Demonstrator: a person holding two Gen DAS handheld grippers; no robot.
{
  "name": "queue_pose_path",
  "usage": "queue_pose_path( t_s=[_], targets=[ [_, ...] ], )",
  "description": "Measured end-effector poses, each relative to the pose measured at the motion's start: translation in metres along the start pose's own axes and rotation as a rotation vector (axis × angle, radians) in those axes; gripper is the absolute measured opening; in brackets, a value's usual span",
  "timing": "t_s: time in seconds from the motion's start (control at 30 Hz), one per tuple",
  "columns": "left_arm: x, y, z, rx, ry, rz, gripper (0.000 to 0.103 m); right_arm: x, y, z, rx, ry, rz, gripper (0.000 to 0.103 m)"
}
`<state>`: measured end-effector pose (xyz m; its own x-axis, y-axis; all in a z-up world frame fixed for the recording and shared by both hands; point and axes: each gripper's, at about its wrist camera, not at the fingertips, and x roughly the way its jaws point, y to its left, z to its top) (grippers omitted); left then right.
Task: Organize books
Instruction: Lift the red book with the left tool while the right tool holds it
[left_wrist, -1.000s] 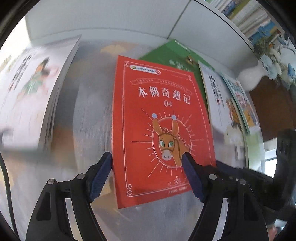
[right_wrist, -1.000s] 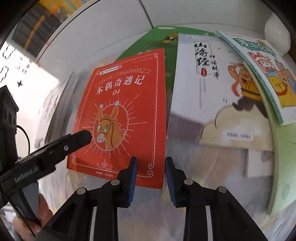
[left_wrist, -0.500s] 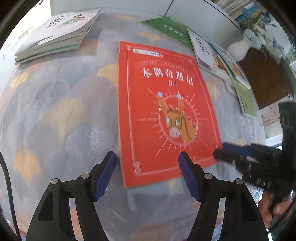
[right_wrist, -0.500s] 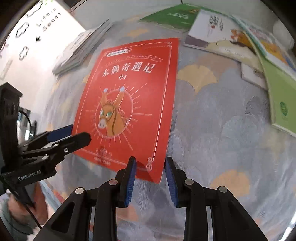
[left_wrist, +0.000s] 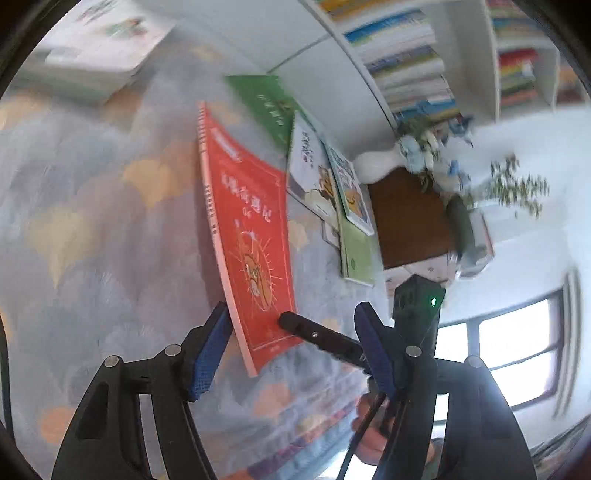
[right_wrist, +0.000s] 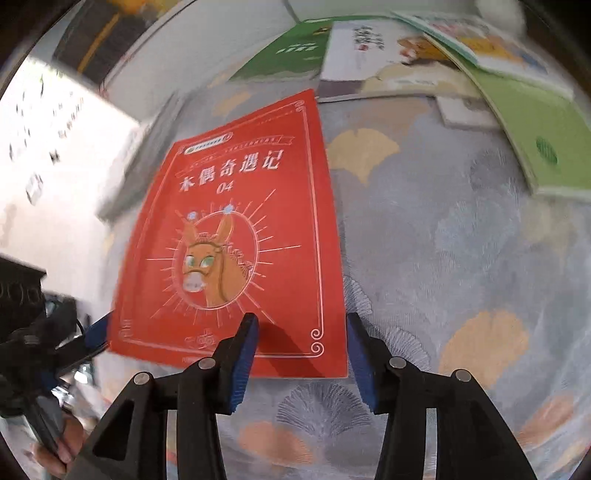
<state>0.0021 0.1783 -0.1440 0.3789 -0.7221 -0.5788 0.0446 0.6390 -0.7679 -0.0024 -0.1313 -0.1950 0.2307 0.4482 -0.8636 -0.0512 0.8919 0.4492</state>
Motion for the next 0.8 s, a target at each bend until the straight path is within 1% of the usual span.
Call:
queue_pose_path(
  t_s=[0.03,0.07,0.1,0.17,0.23,0.27,0.3,0.37,0.4,0.43,0.47,0.5,0.53,0.57,0.67,0.7,0.73,0.77,0.8],
  targets=[
    [0.008,0.001,0.000,0.013,0.015,0.033,0.063,0.003,-0.001,0.001,0.023,-0.001,0.025,0.047],
    [0.017,0.005,-0.001,0.009,0.034,0.064,0.059,0.002,-0.008,0.002,0.061,-0.003,0.066,0.047],
    [0.027,0.012,-0.002,-0.013,0.052,0.079,0.055,0.004,-0.010,0.002,0.084,-0.005,0.090,0.047],
    [0.041,0.022,-0.002,-0.053,0.067,0.079,0.040,0.003,-0.013,0.001,0.100,-0.006,0.108,0.047],
    [0.044,0.025,0.000,-0.066,0.055,0.063,0.032,0.004,-0.008,0.000,0.088,-0.008,0.096,0.047],
    [0.043,0.023,0.001,-0.074,0.052,0.040,0.031,0.004,-0.006,-0.001,0.079,-0.010,0.085,0.047],
    [0.043,0.023,0.004,-0.094,0.053,-0.002,0.031,0.004,-0.004,0.000,0.075,-0.010,0.081,0.047],
    [0.037,0.026,0.010,-0.166,0.049,-0.116,0.031,0.002,-0.005,0.000,0.083,-0.004,0.094,0.050],
    [0.035,0.029,0.013,-0.205,0.048,-0.176,0.031,0.002,-0.009,0.000,0.110,0.007,0.131,0.055],
    [0.033,0.029,0.018,-0.230,0.045,-0.221,0.031,0.001,-0.018,-0.001,0.162,0.012,0.215,0.058],
    [0.031,0.029,0.021,-0.244,0.040,-0.249,0.031,0.002,-0.031,-0.001,0.222,0.018,0.330,0.059],
    [0.030,0.027,0.025,-0.252,0.037,-0.272,0.031,0.004,-0.039,-0.004,0.273,0.021,0.421,0.065],
    [0.029,0.026,0.028,-0.257,0.039,-0.284,0.031,0.005,-0.049,-0.007,0.325,0.020,0.494,0.074],
    [0.029,0.026,0.031,-0.262,0.045,-0.294,0.031,0.007,-0.060,-0.010,0.384,0.009,0.556,0.076],
    [0.027,0.026,0.032,-0.262,0.061,-0.286,0.031,0.015,-0.070,-0.010,0.450,-0.005,0.631,0.076],
    [0.028,0.027,0.032,-0.264,0.070,-0.277,0.031,0.019,-0.070,-0.008,0.464,-0.008,0.639,0.067],
    [0.029,0.029,0.031,-0.267,0.076,-0.267,0.031,0.023,-0.068,-0.006,0.471,-0.019,0.645,0.055],
    [0.030,0.030,0.032,-0.266,0.080,-0.244,0.031,0.027,-0.064,-0.002,0.473,-0.021,0.664,0.050],
    [0.030,0.030,0.031,-0.245,0.077,-0.179,0.031,0.032,-0.060,0.003,0.469,-0.010,0.676,0.037]
  ],
)
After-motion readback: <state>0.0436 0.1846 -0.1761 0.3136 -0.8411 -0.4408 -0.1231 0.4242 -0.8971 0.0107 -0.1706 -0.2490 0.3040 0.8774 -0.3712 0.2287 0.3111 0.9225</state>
